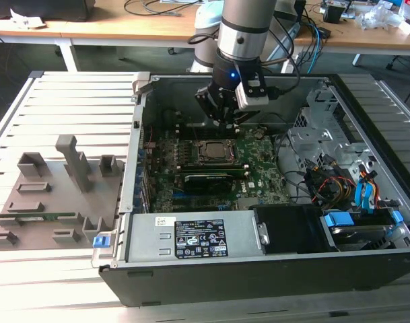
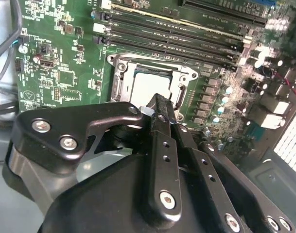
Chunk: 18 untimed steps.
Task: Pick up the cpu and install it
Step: 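Install the first cpu locking lever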
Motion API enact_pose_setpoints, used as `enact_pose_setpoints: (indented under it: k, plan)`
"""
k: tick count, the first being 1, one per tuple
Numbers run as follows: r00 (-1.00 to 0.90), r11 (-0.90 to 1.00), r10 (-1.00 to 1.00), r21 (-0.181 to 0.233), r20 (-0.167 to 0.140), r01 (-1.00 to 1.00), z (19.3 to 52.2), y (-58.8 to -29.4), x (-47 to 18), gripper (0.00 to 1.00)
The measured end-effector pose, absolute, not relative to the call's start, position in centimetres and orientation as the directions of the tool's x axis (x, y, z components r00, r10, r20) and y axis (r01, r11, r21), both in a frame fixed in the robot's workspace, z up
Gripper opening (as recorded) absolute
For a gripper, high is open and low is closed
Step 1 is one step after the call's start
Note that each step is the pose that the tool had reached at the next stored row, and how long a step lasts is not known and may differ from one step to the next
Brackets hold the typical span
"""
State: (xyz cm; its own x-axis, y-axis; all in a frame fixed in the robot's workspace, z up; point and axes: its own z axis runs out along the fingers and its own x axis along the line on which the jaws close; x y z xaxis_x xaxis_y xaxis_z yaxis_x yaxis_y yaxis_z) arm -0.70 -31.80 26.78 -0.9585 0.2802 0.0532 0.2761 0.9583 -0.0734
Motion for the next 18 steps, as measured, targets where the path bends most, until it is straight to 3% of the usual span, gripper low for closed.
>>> enact_pose_setpoints:
  k: [18]
  plan:
    - [-0.998, 0.997, 0.027, -0.073, 0.053, 0.023, 26.78, -31.8, -0.7, 0.11]
